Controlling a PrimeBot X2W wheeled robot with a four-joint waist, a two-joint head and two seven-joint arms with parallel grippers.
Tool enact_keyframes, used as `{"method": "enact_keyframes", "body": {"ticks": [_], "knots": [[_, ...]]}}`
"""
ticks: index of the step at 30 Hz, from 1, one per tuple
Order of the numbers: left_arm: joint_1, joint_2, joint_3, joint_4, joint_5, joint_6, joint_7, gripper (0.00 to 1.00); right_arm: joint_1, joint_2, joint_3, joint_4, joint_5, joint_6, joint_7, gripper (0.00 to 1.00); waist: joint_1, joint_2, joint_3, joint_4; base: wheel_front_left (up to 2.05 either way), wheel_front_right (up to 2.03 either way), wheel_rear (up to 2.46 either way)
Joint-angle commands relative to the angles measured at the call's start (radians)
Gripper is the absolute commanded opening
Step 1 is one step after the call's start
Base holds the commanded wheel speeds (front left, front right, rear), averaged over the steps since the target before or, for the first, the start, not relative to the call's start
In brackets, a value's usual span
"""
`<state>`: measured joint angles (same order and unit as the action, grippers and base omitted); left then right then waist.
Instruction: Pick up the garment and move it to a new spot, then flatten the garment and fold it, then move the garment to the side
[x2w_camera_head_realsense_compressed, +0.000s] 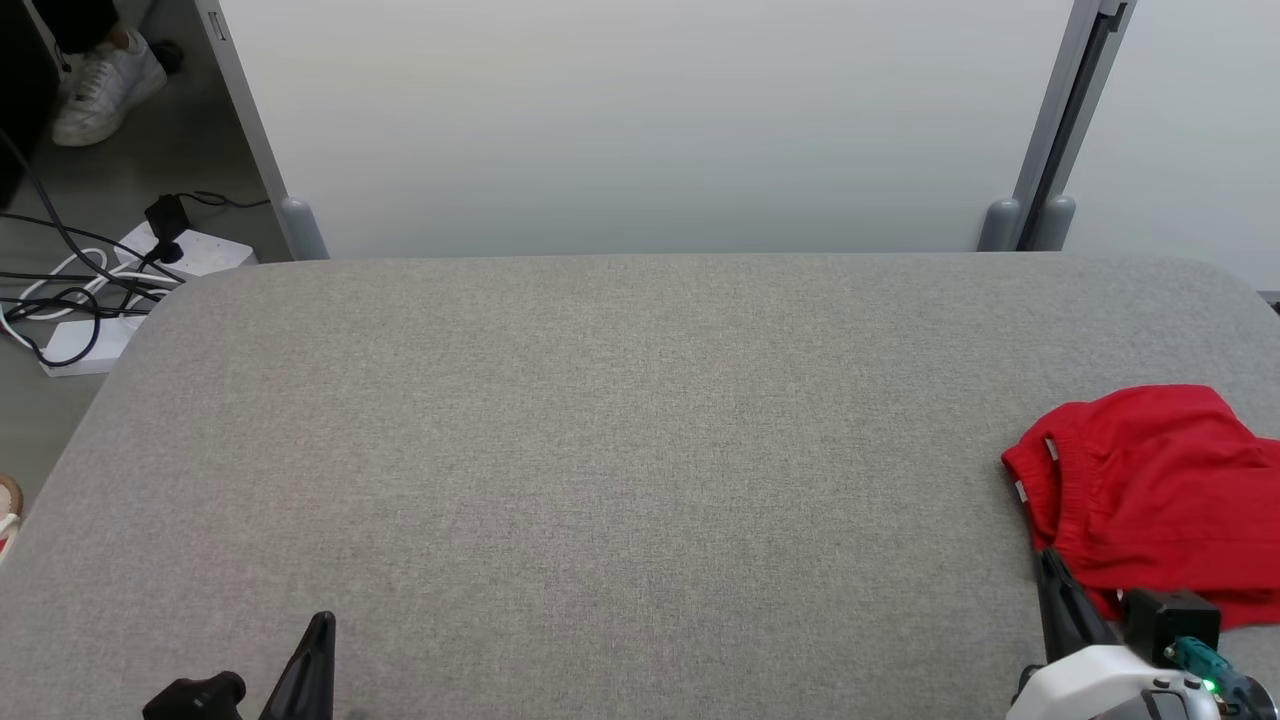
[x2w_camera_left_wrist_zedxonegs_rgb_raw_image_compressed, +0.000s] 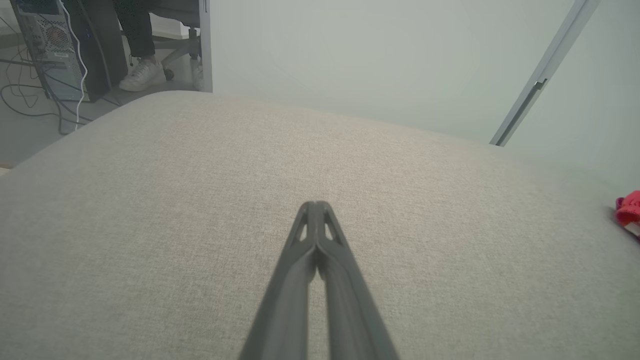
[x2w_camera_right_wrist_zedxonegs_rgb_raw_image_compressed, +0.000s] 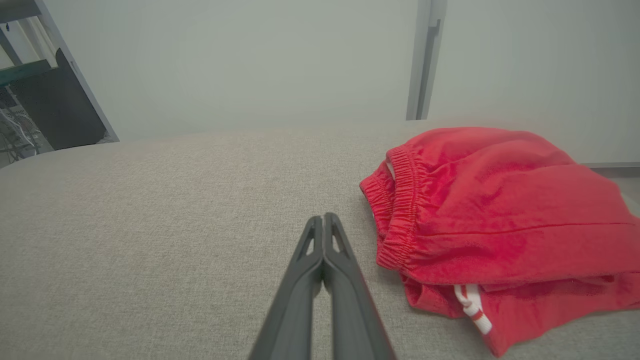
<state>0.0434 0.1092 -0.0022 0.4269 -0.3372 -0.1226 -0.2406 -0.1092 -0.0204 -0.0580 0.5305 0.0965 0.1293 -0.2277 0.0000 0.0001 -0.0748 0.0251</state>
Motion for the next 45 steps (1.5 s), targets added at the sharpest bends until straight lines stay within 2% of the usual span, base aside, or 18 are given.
{"method": "enact_keyframes", "body": {"ticks": [1,4,9,45], "knots": [[-0.034,0.016,0.009,-0.025,-0.027,0.000,0.006,0.00,-0.043,-0.009,-0.010,-0.026,0.031,0.000,0.010,0.00,0.0005,-0.0001,0.001,-0.001,0.00,0.00,0.00],[-0.036,0.014,0.012,-0.031,-0.058,0.000,0.015,0.00,-0.042,-0.010,-0.012,-0.033,0.069,0.000,0.020,0.00,0.0022,-0.0001,0.001,-0.001,0.00,0.00,0.00],[-0.039,0.011,0.015,-0.038,-0.109,-0.001,0.029,0.00,-0.036,-0.010,-0.010,-0.047,0.131,0.000,0.030,0.00,0.0002,-0.0001,0.006,-0.003,0.00,0.00,0.00],[-0.073,-0.010,0.046,-0.084,-0.467,-0.003,0.128,0.00,-0.022,-0.016,-0.020,-0.124,0.558,0.001,0.122,0.00,0.0000,-0.0001,0.029,-0.009,0.00,0.00,0.00]]}}
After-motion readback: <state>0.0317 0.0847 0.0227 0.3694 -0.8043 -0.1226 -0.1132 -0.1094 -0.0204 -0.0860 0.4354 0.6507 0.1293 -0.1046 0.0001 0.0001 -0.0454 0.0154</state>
